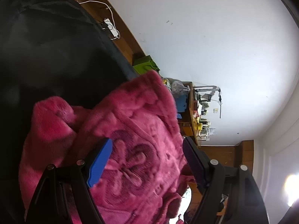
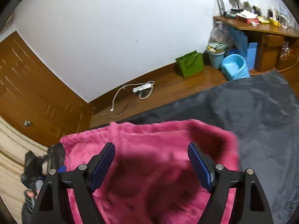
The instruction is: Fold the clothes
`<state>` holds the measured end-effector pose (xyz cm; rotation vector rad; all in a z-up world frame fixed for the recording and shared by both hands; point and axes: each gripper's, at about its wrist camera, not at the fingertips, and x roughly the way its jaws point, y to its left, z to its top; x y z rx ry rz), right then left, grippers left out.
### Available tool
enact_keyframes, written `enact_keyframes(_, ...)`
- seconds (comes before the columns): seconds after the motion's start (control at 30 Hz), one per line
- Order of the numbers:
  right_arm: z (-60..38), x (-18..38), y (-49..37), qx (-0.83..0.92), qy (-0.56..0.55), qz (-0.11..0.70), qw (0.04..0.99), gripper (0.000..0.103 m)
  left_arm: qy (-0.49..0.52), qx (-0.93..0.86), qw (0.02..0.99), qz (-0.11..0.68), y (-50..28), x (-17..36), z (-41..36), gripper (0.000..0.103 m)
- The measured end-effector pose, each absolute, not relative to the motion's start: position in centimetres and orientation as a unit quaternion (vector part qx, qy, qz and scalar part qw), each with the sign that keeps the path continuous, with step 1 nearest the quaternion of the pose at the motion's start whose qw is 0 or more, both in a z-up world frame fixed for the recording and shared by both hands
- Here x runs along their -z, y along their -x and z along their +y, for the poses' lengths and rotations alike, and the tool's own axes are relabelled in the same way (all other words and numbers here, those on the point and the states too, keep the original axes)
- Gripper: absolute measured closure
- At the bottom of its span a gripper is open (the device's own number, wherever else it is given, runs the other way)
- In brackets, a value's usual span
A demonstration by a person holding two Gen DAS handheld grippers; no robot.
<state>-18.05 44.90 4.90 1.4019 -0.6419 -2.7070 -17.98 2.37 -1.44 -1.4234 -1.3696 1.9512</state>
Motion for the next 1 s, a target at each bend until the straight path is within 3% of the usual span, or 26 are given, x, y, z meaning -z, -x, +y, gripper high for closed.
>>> enact_keyframes(0.1, 47.3, -5.3, 16.0, 0.871, -0.452, -0.193, -0.013, 0.021, 0.509, -0.711, 0.222, -0.431, 17.4, -1.0, 5.1, 0.022)
enact_keyframes(0.3, 48.7, -4.2, 13.2, 0.871, -0.471, -0.133, -0.038, 0.021, 0.503, -0.771, 0.308, -0.241, 13.9, -6.4, 12.5, 0.022)
enact_keyframes(0.53, 48.0, -2.6, 11.2, 0.863, -0.486, -0.137, -0.012, 0.021, 0.432, -0.803, 0.407, 0.055, 6.9, -9.2, 23.1, 0.022)
enact_keyframes(0.73, 48.9, -2.9, 10.2, 0.861, -0.484, -0.153, -0.01, 0.021, 0.316, -0.765, 0.47, 0.307, -0.3, -7.2, 30.1, 0.022)
enact_keyframes(1.0, 51.3, -1.7, 8.0, 0.852, -0.486, -0.192, -0.018, 0.021, 0.261, -0.72, 0.449, 0.46, -2.4, -1.9, 35.9, 0.022)
